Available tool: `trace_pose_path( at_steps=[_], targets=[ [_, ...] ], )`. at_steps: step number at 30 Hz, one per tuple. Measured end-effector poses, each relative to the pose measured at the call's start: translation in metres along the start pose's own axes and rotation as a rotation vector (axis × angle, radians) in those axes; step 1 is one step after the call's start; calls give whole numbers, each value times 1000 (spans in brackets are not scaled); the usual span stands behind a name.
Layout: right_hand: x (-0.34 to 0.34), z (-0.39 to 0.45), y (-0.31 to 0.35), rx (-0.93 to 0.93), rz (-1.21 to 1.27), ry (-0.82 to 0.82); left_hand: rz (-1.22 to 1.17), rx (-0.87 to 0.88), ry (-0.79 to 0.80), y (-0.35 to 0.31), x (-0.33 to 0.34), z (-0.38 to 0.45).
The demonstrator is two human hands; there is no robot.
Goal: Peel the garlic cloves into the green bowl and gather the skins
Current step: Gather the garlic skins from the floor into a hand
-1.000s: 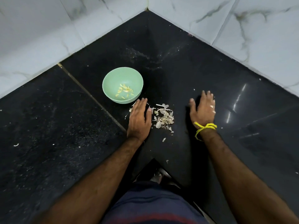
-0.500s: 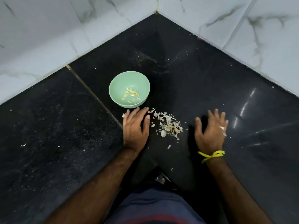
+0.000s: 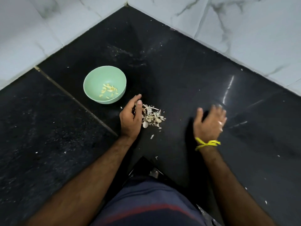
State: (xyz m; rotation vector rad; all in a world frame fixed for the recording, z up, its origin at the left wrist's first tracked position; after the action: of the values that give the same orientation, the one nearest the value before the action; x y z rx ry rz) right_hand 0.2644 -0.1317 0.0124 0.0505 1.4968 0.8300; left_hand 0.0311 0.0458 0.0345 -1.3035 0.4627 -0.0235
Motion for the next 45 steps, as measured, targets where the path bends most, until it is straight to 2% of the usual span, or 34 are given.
trace_pose_path(
  at_steps=[1, 2, 4, 6, 8, 10, 12, 15, 17, 19, 23, 27, 30, 35, 39, 42, 45],
  targets=[
    [-2, 1, -17, 88, -43, 47, -6, -29, -14, 4, -3, -1],
    [3, -4, -15, 82, -76, 90, -26, -69, -29, 9, -5, -3],
    [23, -22, 23, -86, -67, 158, -123, -154, -58, 20, -5, -7],
    [50, -47, 74, -314, -40, 260, -332, -255, -80, 26, -3, -6],
    [56, -65, 105, -400, 38, 338, -581, -405, -133, 25, -7, -3],
    [40, -68, 114, -395, 161, 249, -809, -552, -185, 24, -10, -1],
    [23, -78, 129, -515, 317, 183, -994, -610, -190, 22, -9, 1],
    [13, -106, 167, -741, 522, 279, -1175, -672, -156, 14, 2, 0],
    [13, -116, 179, -796, 590, 253, -1227, -699, -144, 7, 6, 1],
    [21, -109, 172, -769, 589, 189, -1254, -708, -139, -1, 4, 4],
    [21, -88, 149, -477, 679, 134, -1332, -691, -145, -12, 1, 8],
    [20, -98, 165, -512, 700, 241, -1320, -727, -212, -13, 6, 4],
    [23, -70, 156, -268, 785, 242, -1298, -760, -227, -14, 6, -3],
    [23, -42, 179, -281, 874, 485, -1239, -777, -189, -13, 4, -8],
    [31, -51, 164, -23, 1057, 556, -1211, -770, -130, -11, -2, -5],
    [33, -64, 162, -88, 1011, 595, -1091, -760, -101, -9, -10, -9],
    [40, -56, 149, -180, 813, 518, -905, -672, -117, 2, -29, -15]
  ],
)
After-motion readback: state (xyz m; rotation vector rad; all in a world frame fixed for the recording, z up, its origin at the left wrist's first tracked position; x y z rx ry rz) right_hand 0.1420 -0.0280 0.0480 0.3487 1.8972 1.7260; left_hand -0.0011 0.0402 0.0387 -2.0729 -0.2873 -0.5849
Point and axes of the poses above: each hand's wrist, its own z-axis towards the middle knuckle, its own x-axis out of the palm, y = z × x, the point moved 6 cm from there along z, towards the middle knuckle, and after that the axes turned 4 degrees about y, right-handed, at the moved point
